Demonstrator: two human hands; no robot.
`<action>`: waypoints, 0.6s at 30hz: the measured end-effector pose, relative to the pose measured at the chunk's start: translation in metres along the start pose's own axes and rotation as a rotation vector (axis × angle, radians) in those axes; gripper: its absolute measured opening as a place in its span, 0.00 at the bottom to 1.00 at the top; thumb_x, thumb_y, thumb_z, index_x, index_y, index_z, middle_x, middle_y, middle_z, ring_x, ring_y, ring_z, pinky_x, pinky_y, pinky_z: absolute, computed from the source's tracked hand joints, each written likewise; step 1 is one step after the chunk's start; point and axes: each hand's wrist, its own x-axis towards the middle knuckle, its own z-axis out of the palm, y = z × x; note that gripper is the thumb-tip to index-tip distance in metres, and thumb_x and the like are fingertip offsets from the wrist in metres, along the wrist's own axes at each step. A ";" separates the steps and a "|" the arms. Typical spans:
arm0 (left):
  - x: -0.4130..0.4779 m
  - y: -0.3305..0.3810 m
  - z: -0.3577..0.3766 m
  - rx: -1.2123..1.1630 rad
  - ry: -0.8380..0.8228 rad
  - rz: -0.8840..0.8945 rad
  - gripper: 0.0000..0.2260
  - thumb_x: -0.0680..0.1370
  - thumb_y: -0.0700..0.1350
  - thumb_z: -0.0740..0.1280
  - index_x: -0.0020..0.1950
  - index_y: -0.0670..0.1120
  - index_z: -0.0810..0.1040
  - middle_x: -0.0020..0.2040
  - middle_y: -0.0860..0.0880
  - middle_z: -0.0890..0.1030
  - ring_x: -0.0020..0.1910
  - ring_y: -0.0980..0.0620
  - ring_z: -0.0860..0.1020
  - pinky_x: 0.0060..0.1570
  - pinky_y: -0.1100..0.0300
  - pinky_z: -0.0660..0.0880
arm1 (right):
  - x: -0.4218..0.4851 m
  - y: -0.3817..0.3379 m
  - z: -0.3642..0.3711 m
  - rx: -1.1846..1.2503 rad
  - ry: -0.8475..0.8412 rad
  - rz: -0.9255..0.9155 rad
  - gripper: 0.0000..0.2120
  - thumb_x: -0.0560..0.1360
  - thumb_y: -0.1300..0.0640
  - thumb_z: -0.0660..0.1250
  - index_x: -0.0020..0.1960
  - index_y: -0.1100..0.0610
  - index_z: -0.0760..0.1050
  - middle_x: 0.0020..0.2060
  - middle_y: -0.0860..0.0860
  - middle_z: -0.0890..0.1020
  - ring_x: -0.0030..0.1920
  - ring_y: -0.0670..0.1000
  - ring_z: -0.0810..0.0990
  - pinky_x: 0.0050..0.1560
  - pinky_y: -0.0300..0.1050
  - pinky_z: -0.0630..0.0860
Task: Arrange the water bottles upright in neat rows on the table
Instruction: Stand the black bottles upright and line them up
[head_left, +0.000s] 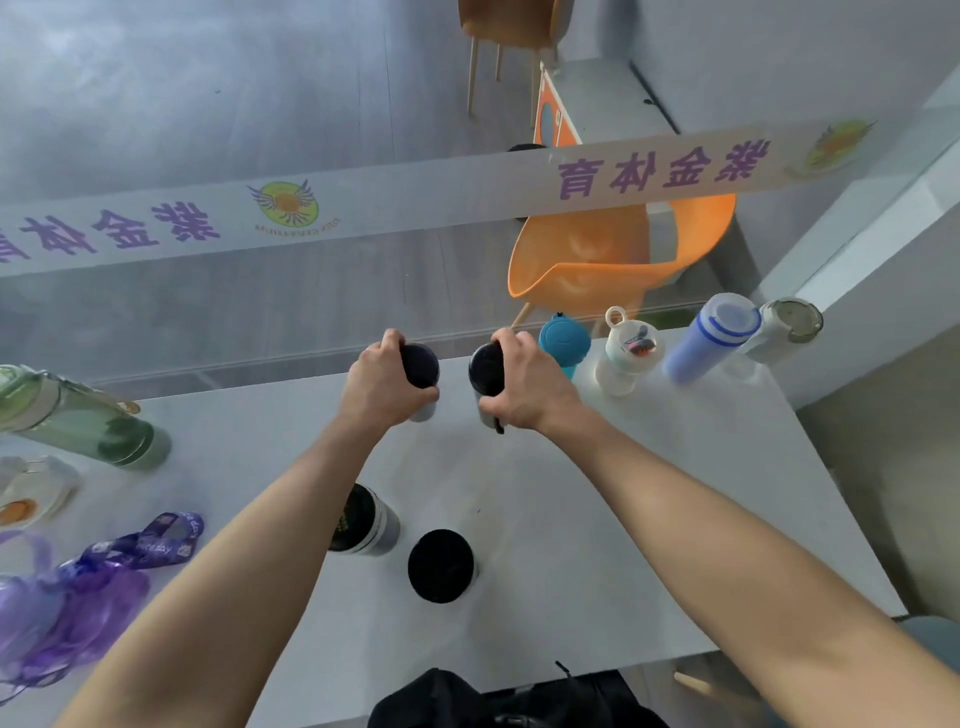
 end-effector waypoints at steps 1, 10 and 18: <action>0.003 -0.003 0.000 -0.009 0.001 -0.013 0.33 0.66 0.57 0.81 0.65 0.48 0.73 0.55 0.45 0.82 0.54 0.39 0.81 0.47 0.51 0.73 | 0.006 -0.004 0.001 0.003 0.007 0.002 0.38 0.67 0.47 0.80 0.70 0.56 0.68 0.62 0.58 0.76 0.59 0.62 0.81 0.61 0.57 0.81; 0.015 -0.021 -0.003 -0.041 0.005 -0.080 0.30 0.68 0.56 0.80 0.63 0.47 0.72 0.55 0.44 0.81 0.55 0.41 0.77 0.49 0.48 0.75 | 0.037 -0.014 0.018 0.066 0.013 0.091 0.38 0.65 0.47 0.81 0.71 0.54 0.71 0.63 0.56 0.78 0.61 0.60 0.80 0.63 0.52 0.79; 0.018 -0.030 -0.008 -0.031 -0.038 -0.114 0.32 0.65 0.58 0.80 0.63 0.49 0.72 0.54 0.43 0.80 0.53 0.40 0.77 0.48 0.49 0.77 | 0.039 -0.014 0.020 0.073 0.007 0.072 0.40 0.66 0.46 0.82 0.73 0.53 0.70 0.64 0.56 0.79 0.64 0.59 0.79 0.64 0.52 0.80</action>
